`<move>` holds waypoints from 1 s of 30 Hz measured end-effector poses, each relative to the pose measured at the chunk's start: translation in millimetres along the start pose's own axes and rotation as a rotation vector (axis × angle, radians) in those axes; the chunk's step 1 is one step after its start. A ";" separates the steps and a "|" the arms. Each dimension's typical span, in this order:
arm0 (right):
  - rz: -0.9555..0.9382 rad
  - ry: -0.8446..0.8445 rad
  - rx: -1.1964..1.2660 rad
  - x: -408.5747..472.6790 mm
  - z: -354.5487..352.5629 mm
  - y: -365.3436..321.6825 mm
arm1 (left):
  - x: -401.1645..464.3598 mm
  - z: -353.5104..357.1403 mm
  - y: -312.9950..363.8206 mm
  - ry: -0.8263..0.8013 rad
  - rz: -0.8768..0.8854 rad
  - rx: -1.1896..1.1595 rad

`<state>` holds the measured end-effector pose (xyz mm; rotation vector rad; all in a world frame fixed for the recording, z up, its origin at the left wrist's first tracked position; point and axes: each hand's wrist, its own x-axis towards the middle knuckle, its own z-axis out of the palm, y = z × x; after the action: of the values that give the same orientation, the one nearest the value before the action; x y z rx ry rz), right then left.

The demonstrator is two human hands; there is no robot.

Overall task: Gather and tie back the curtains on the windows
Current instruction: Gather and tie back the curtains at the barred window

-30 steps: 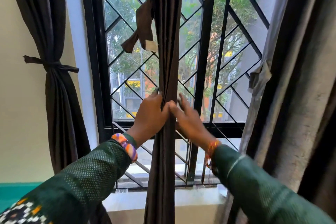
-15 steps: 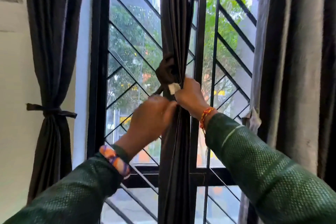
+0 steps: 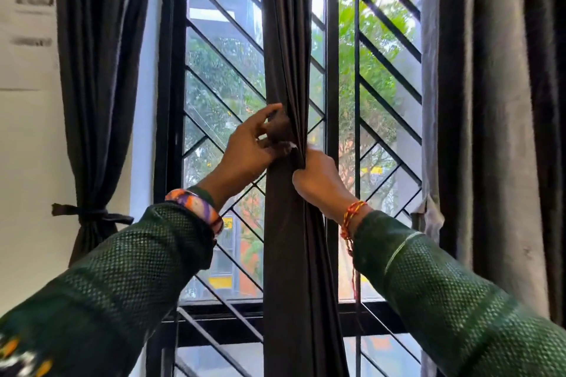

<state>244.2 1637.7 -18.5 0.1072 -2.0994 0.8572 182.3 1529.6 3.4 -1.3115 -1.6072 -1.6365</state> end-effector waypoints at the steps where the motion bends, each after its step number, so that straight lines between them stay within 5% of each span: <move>1: -0.005 -0.001 -0.008 -0.8 -0.4 -1.4 | -1.4 3.7 4.2 0.004 -0.003 -0.030; 7: 0.007 -0.033 -0.038 -2.7 -0.3 -3.4 | 1.2 14.3 12.6 -0.118 0.033 -0.165; 11: -0.054 -0.043 0.014 -0.4 -1.6 0.9 | 3.4 10.8 13.2 -0.300 -0.094 -0.358; 15: -0.063 -0.064 0.040 1.2 -9.8 5.1 | 11.4 2.6 8.6 -0.441 -0.022 -0.231; 20: -0.082 -0.068 0.024 0.0 -13.4 7.7 | 24.3 20.8 15.2 -0.172 0.003 -0.082; 26: -0.164 -0.073 -0.305 -3.9 -11.5 -2.8 | 54.7 42.7 20.3 0.191 -0.216 0.245; 30: -0.191 -0.139 -0.090 -7.4 -34.1 -13.5 | 54.4 32.6 29.4 0.236 -0.235 -0.048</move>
<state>276.9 1646.6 -2.8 0.3229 -2.2114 0.6563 194.4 1569.7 59.3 -0.9363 -1.6329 -1.9006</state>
